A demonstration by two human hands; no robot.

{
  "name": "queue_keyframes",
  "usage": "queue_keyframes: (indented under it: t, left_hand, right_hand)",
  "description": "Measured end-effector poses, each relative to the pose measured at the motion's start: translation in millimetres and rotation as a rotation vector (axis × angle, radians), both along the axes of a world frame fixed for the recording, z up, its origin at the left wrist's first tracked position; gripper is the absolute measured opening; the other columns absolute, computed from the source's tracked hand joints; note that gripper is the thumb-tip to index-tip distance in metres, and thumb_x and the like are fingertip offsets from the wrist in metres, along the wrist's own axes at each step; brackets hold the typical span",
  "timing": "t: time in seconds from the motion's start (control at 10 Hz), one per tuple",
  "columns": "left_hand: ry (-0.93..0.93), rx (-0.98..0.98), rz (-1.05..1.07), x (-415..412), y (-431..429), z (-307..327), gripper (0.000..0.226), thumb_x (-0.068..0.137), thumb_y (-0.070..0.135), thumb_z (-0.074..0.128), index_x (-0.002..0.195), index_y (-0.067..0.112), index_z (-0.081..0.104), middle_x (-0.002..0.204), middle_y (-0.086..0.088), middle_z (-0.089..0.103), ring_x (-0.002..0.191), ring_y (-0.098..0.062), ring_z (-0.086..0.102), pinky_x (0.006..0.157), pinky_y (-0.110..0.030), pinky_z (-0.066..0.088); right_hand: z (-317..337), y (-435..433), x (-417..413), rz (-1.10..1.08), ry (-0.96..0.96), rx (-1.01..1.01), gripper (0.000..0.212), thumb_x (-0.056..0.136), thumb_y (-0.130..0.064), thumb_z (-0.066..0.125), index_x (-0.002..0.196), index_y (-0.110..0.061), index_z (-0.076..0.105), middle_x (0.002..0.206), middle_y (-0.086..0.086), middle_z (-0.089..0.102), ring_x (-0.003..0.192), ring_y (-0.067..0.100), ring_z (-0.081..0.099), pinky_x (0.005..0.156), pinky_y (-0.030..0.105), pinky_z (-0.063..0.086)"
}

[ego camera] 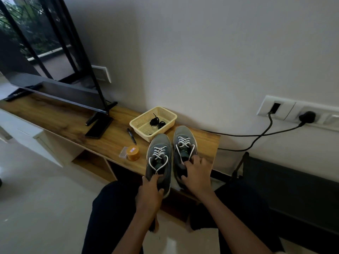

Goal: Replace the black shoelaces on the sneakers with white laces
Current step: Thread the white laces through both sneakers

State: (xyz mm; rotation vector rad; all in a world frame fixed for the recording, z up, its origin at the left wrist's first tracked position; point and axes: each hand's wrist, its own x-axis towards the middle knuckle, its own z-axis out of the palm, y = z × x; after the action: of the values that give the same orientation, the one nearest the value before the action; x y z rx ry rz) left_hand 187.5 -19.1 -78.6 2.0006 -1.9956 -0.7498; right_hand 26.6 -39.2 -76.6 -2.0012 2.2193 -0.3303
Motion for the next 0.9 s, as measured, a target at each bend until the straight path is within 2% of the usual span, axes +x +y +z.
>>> queue_keyframes:
  t: [0.2, 0.3, 0.5, 0.6, 0.7, 0.8, 0.9]
  left_hand:
    - [0.043, -0.091, 0.056, -6, -2, 3, 0.033, 0.09, 0.024, 0.058, 0.122, 0.032, 0.054, 0.12, 0.001, 0.055, 0.105, -0.018, 0.057, 0.08, -0.031, 0.047]
    - [0.021, -0.172, 0.072, -9, 1, 5, 0.025, 0.09, 0.028, 0.057, 0.115, 0.029, 0.056, 0.112, 0.003, 0.06, 0.098, -0.017, 0.06, 0.076, -0.031, 0.049]
    - [-0.021, -0.304, 0.073, -19, 13, 23, 0.022, 0.092, 0.029, 0.053, 0.113, 0.029, 0.056, 0.107, 0.007, 0.062, 0.094, -0.015, 0.062, 0.072, -0.029, 0.048]
    - [0.023, -0.364, 0.068, -30, 18, 33, 0.021, 0.09, 0.023, 0.053, 0.11, 0.029, 0.057, 0.103, 0.008, 0.062, 0.089, -0.013, 0.062, 0.071, -0.029, 0.049]
    - [0.069, -0.431, 0.039, -48, 18, 53, 0.026, 0.091, 0.019, 0.053, 0.114, 0.028, 0.057, 0.108, 0.007, 0.06, 0.091, -0.011, 0.06, 0.067, -0.023, 0.04]
    - [0.11, -0.496, -0.026, -75, 16, 79, 0.027, 0.091, 0.017, 0.052, 0.116, 0.027, 0.057, 0.112, 0.004, 0.059, 0.088, -0.012, 0.06, 0.065, -0.023, 0.04]
    - [0.198, -0.588, -0.111, -112, 14, 104, 0.021, 0.09, 0.015, 0.053, 0.107, 0.025, 0.061, 0.105, 0.002, 0.06, 0.08, -0.014, 0.06, 0.061, -0.026, 0.04]
  right_hand:
    - [-8, 7, 9, -0.081, -0.142, -0.012, 0.028, 0.088, -0.011, 0.053, 0.116, -0.015, 0.052, 0.135, 0.009, 0.033, 0.118, 0.027, 0.04, 0.084, 0.034, 0.046]
    - [-10, 19, 19, -0.083, -0.158, -0.068, 0.021, 0.089, -0.012, 0.05, 0.11, -0.013, 0.053, 0.136, 0.01, 0.034, 0.113, 0.028, 0.043, 0.077, 0.034, 0.046]
    - [6, 35, 18, -0.16, -0.247, -0.054, 0.034, 0.09, -0.007, 0.046, 0.124, -0.011, 0.048, 0.134, 0.01, 0.033, 0.114, 0.032, 0.046, 0.084, 0.033, 0.041]
    - [12, 41, 15, -0.157, -0.22, -0.275, 0.015, 0.086, -0.007, 0.058, 0.1, -0.01, 0.059, 0.128, 0.01, 0.045, 0.094, 0.028, 0.056, 0.062, 0.027, 0.036]
    - [29, 42, 0, -0.194, -0.202, -0.344, 0.003, 0.088, -0.012, 0.058, 0.091, -0.01, 0.058, 0.127, 0.007, 0.047, 0.092, 0.023, 0.056, 0.057, 0.027, 0.038]
    - [56, 44, -28, -0.236, -0.171, -0.454, 0.003, 0.085, -0.007, 0.059, 0.084, -0.01, 0.058, 0.119, 0.006, 0.05, 0.083, 0.021, 0.056, 0.054, 0.026, 0.037]
    - [84, 49, -66, -0.309, -0.14, -0.529, 0.01, 0.079, -0.001, 0.059, 0.083, -0.01, 0.059, 0.113, 0.003, 0.049, 0.079, 0.022, 0.056, 0.052, 0.027, 0.032]
